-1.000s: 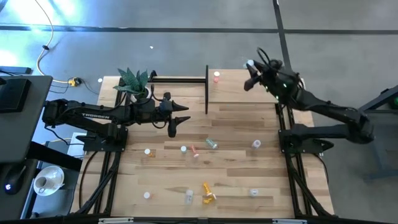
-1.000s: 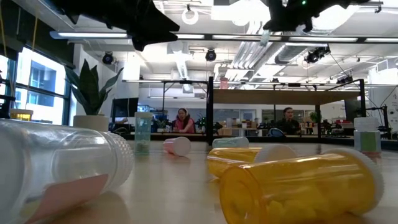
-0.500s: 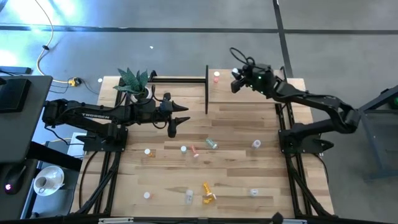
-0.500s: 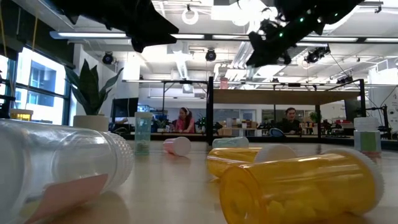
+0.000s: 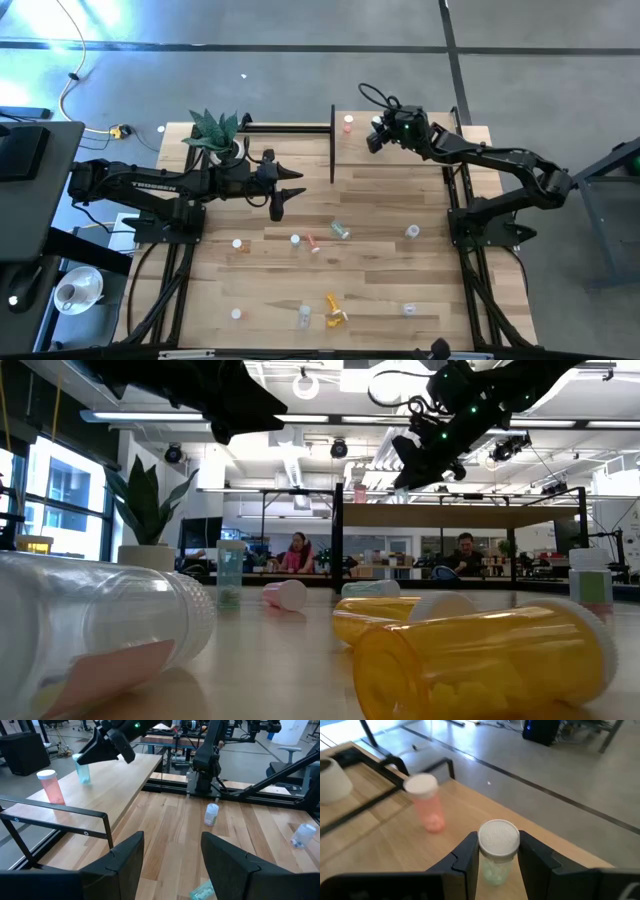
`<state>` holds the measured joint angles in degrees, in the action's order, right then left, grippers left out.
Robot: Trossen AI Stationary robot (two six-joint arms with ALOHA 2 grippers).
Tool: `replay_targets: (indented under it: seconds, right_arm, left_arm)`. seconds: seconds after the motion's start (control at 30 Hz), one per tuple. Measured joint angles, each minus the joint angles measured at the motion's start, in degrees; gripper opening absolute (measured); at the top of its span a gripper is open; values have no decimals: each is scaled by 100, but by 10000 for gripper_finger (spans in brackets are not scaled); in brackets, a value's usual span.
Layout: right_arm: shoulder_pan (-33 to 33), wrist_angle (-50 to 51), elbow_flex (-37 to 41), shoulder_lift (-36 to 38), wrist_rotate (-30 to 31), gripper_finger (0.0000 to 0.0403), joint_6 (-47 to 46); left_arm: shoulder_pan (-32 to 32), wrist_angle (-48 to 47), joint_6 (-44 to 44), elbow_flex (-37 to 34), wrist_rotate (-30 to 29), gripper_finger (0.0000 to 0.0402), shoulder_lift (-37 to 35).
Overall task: Pick and place medicine bottles onto shelf by color
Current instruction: Put the bottom green pill bottle on the shelf, then put the top orange pill bottle on the shelf
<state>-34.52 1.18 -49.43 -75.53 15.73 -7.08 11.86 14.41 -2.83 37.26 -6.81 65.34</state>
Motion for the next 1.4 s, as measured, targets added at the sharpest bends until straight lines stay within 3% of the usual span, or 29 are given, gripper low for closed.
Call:
replay_targets:
  seconds: [0.43, 0.7, 0.93, 1.23, 1.4]
  right_arm:
    - [0, 154, -4, 9, 82, 101, 86]
    - [0, 169, 0, 5, 82, 141, 100]
    - [0, 141, 0, 70, 82, 148, 108]
    - [30, 212, 0, 783, 60, 149, 108]
    - [285, 860, 0, 1379, -206, 149, -29]
  left_arm:
    - [0, 0, 0, 0, -1, 188, 0]
    - [0, 0, 0, 0, 0, 188, 0]
    - [0, 0, 0, 0, 0, 188, 0]
    - [0, -14, 0, 0, 0, 188, 0]
    - [0, -166, 2, 0, 0, 188, 1]
